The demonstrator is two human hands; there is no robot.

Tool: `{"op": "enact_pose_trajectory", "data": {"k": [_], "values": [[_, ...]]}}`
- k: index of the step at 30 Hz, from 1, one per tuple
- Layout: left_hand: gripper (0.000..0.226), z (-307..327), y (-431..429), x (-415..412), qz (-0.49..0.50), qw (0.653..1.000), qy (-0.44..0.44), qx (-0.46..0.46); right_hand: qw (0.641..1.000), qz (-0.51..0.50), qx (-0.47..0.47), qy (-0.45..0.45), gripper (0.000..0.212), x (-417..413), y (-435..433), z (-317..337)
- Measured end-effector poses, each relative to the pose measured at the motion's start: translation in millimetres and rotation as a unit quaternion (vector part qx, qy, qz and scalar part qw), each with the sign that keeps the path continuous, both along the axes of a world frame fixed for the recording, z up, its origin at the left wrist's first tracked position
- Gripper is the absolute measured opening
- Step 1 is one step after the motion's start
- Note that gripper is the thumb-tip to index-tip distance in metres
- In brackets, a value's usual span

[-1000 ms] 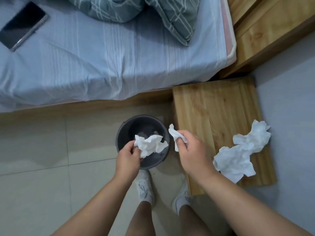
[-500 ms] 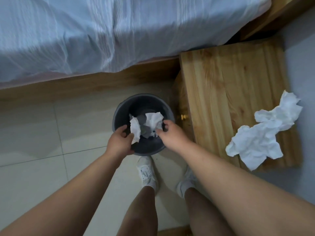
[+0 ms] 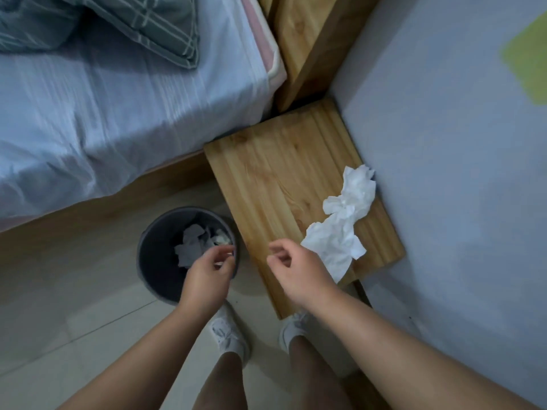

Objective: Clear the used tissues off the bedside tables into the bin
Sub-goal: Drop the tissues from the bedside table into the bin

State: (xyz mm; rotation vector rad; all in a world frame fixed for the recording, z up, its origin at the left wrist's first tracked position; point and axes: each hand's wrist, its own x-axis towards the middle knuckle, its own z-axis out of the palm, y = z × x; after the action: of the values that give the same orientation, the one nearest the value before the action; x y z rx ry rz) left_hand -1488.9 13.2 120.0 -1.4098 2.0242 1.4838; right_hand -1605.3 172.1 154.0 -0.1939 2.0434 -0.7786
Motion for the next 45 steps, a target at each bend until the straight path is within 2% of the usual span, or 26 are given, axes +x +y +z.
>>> {"op": "enact_pose_trajectory", "data": {"k": [4,7,11,13,15,18,20,24,26,29,33,36,41,45], "values": [[0.018,13,42,-48,-0.075,0.997,0.015,0.012,0.993,-0.086,0.004,0.087,0.016,-48,52,22],[0.025,16,69,-81,-0.13,0.991,0.018,0.016,0.972,-0.15,0.038,0.175,0.018,-90,84,29],[0.04,14,103,-121,-0.22,0.975,0.042,-0.004,0.957,-0.137,0.076,0.245,0.032,-131,104,20],[0.048,10,117,-134,-0.3,0.949,0.025,-0.092,0.958,-0.103,0.092,0.252,0.045,-141,104,11],[0.059,2,124,-140,-0.367,0.913,-0.017,-0.177,0.964,-0.07,0.111,0.232,0.067,-148,100,2],[0.065,-12,127,-138,-0.396,0.895,-0.023,-0.202,0.964,-0.027,0.143,0.224,0.089,-153,90,-11],[0.056,-20,126,-137,-0.387,0.901,0.007,-0.196,0.964,-0.025,0.146,0.22,0.08,-155,85,-21],[0.024,-23,120,-137,-0.338,0.928,0.038,-0.151,0.958,-0.061,0.126,0.25,0.024,-158,84,-29],[0.02,-19,118,-136,-0.307,0.941,0.045,-0.133,0.949,-0.072,0.112,0.285,0.01,-157,87,-26],[0.02,-9,114,-134,-0.248,0.961,0.065,-0.104,0.946,-0.092,0.083,0.301,0.012,-153,93,-16],[0.021,9,105,-128,-0.197,0.971,0.092,-0.094,0.94,-0.108,0.061,0.319,0.012,-147,100,5],[0.021,20,100,-122,-0.169,0.978,0.113,-0.047,0.938,-0.117,0.06,0.322,0.012,-144,104,24],[0.026,41,88,-112,-0.088,0.98,0.175,0.039,0.917,-0.147,0.034,0.369,0.01,-137,109,61],[0.024,59,59,-85,-0.016,0.981,0.189,0.038,0.901,-0.159,-0.026,0.403,0.013,-126,93,96]]}}
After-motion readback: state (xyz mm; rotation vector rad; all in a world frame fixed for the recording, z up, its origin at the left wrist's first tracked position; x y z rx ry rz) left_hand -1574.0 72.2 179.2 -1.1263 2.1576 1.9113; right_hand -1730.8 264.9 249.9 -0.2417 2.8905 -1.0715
